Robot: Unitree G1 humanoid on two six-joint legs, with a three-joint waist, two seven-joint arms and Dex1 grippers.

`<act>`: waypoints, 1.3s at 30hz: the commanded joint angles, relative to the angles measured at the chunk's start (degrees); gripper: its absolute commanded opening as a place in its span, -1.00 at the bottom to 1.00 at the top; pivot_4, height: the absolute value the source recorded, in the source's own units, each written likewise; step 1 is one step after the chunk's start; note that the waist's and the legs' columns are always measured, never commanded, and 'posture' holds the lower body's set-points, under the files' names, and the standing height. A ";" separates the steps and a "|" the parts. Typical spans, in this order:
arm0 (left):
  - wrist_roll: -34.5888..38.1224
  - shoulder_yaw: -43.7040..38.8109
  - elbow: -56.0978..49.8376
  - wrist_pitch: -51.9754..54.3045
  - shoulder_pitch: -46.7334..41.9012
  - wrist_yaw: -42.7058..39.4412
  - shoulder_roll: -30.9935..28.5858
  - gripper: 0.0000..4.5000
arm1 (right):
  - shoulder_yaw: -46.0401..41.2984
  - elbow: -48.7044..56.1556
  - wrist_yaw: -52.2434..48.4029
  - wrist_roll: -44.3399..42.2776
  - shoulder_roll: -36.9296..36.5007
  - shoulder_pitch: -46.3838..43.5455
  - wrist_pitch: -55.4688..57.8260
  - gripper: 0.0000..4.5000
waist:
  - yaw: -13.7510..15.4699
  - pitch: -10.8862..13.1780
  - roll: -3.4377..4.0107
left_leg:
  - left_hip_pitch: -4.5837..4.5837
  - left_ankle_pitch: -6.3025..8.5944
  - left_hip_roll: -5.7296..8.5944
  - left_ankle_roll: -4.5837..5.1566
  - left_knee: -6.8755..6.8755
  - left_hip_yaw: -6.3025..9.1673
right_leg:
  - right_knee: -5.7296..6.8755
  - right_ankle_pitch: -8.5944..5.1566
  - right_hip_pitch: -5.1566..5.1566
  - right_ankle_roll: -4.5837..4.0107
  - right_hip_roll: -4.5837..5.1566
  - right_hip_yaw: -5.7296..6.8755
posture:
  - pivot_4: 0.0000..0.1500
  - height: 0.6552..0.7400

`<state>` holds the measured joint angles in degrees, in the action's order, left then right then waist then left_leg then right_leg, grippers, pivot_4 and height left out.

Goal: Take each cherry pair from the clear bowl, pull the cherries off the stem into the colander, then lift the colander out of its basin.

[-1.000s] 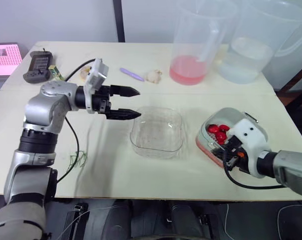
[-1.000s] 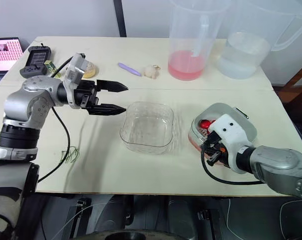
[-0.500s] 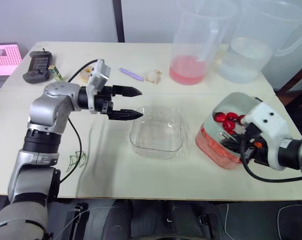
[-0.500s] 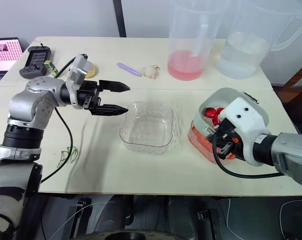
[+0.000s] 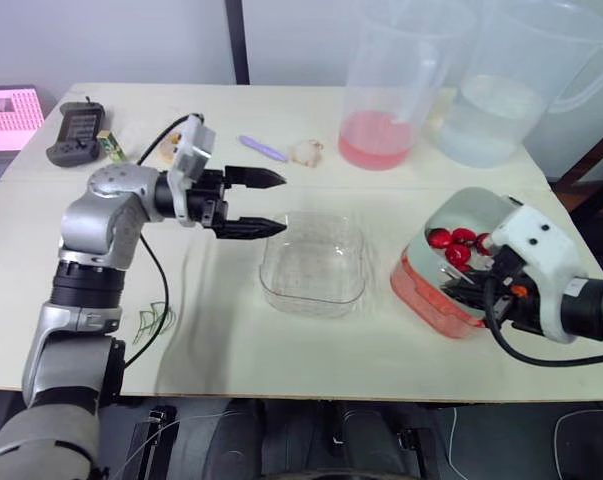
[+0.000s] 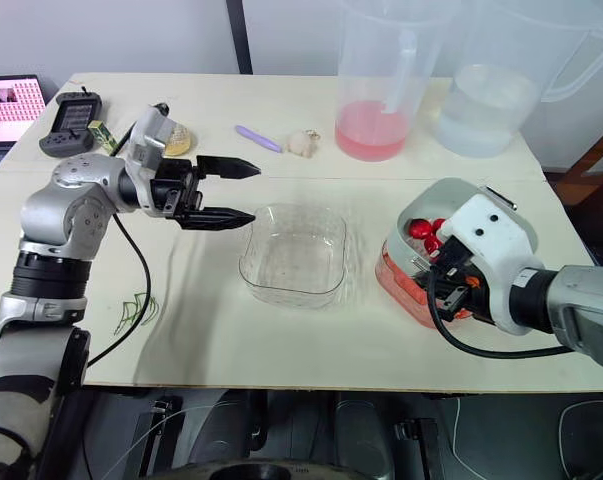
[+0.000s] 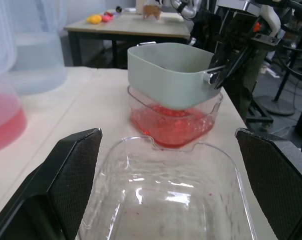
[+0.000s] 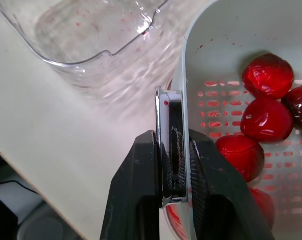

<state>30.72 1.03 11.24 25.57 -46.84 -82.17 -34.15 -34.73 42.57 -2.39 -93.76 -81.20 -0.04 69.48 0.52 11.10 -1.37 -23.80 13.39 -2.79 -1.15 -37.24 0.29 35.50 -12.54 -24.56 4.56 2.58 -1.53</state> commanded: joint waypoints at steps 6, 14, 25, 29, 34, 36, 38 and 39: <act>0.63 -1.04 -0.55 -1.17 -0.49 -0.22 0.45 1.00 | -2.89 1.09 0.66 -1.87 -0.38 1.69 -0.56 -0.90 | 0.10 0.00 0.00 | -0.02 0.00 0.00 0.00 0.00 0.00 | -0.02 0.00 0.00 0.00 0.01 0.00 | 1.00 1.00; 0.80 -1.10 -0.43 -0.98 -0.58 -0.01 0.92 1.00 | -3.57 0.94 -0.92 -1.59 -2.29 0.49 0.00 -0.90 | 0.03 0.00 0.00 | 0.00 0.00 0.00 0.00 0.00 0.00 | -0.01 0.00 0.00 0.00 0.00 0.00 | 1.00 1.00; 1.76 -2.09 -3.22 0.23 1.50 1.78 0.50 1.00 | 2.24 -0.77 -3.77 1.50 -3.09 -3.16 -2.76 -0.90 | -0.05 -0.01 0.01 | 0.01 0.00 -0.01 0.00 0.00 -0.01 | -0.01 0.00 0.00 0.00 0.00 0.00 | 1.00 1.00; 2.36 -2.20 -4.65 0.71 2.63 2.36 0.06 1.00 | 3.52 -0.06 -5.20 4.33 -3.48 -3.55 -2.36 -0.90 | 0.04 -0.01 0.01 | 0.00 0.00 -0.01 0.00 0.00 -0.02 | -0.02 0.00 0.00 0.00 0.01 0.00 | 1.00 1.00; 2.77 -2.27 -5.33 0.77 3.30 2.60 -0.56 1.00 | 3.46 -0.13 -5.30 4.72 -2.21 -3.60 -2.24 -0.90 | 0.03 -0.01 0.01 | 0.01 0.00 -0.01 0.00 0.00 -0.02 | -0.02 0.00 0.00 0.00 0.01 0.00 | 1.00 1.00; 2.94 -2.33 -5.72 0.91 3.49 2.79 -0.76 1.00 | 3.11 0.39 -6.81 7.25 -2.28 -2.57 -0.77 -0.90 | 0.02 -0.01 0.01 | 0.01 0.00 -0.01 0.00 0.00 -0.02 | -0.02 0.00 0.00 0.00 0.01 0.00 | 1.00 1.00; 3.06 -2.45 -6.02 1.02 3.70 2.98 -1.04 1.00 | 2.30 -0.29 -7.20 8.11 -1.99 -2.88 -0.59 -0.90 | 0.02 -0.01 0.01 | 0.00 0.00 0.00 0.00 0.00 -0.03 | -0.03 0.00 0.00 0.00 0.02 0.00 | 1.00 1.00; 3.12 -2.54 -6.20 1.10 3.84 3.16 -1.29 1.00 | 1.98 -0.82 -7.82 8.22 -2.22 -3.58 -0.72 -0.90 | 0.00 -0.01 0.01 | 0.00 0.00 -0.01 0.00 0.00 -0.03 | -0.03 0.00 0.00 0.00 0.02 0.00 | 1.00 1.00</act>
<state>33.06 0.17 7.10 26.50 -42.93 -79.38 -34.70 -29.86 42.40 -9.49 -86.45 -83.51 -2.31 69.24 0.52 11.09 -1.36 -23.80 13.39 -2.79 -1.15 -37.24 0.25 35.48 -12.54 -24.56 4.56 2.60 -1.53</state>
